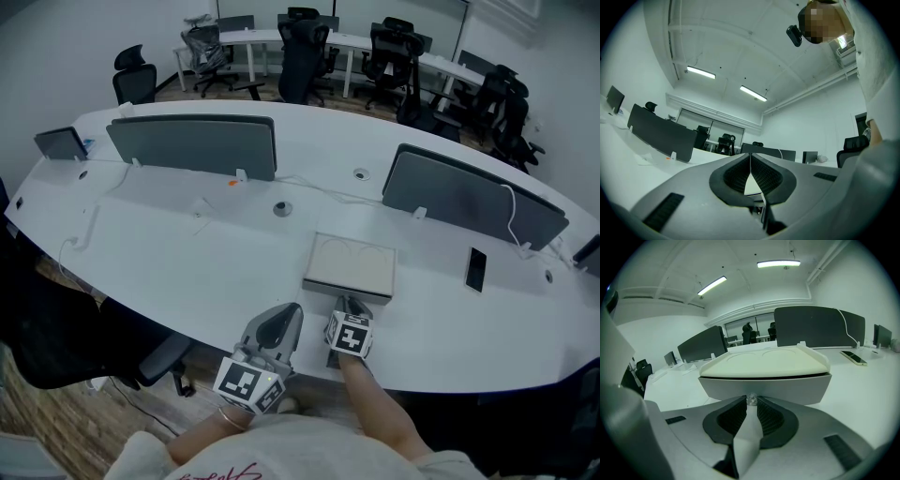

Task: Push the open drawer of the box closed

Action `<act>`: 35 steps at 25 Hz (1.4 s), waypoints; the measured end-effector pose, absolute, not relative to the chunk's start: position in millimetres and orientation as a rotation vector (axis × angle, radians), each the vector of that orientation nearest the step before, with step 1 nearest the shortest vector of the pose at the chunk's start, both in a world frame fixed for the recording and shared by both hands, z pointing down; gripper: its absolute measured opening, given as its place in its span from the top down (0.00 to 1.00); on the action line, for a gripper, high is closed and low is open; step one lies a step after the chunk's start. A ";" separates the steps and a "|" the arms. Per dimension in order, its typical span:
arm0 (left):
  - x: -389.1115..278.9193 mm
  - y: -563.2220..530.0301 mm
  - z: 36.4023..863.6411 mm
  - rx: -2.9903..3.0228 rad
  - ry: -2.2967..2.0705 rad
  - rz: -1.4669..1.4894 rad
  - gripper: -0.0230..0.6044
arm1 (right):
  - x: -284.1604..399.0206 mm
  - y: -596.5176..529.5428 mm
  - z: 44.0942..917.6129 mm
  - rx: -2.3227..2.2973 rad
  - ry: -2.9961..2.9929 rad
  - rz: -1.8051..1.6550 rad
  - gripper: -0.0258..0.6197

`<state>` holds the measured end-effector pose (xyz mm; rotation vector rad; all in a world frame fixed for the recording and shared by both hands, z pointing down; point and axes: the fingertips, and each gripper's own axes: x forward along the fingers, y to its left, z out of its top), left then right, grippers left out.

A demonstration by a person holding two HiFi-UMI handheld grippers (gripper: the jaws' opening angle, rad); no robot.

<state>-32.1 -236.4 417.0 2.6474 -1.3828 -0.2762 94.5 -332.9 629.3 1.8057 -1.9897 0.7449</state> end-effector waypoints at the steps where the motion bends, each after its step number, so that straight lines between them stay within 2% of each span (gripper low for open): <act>1: -32.0 -236.4 417.3 2.649 -1.382 -0.276 0.93 | 94.9 -333.6 629.9 1.806 -1.989 0.748 0.84; 35: -43.8 -222.8 420.6 2.638 -1.404 -0.261 0.93 | 97.6 -339.0 626.2 1.841 -2.003 0.743 0.84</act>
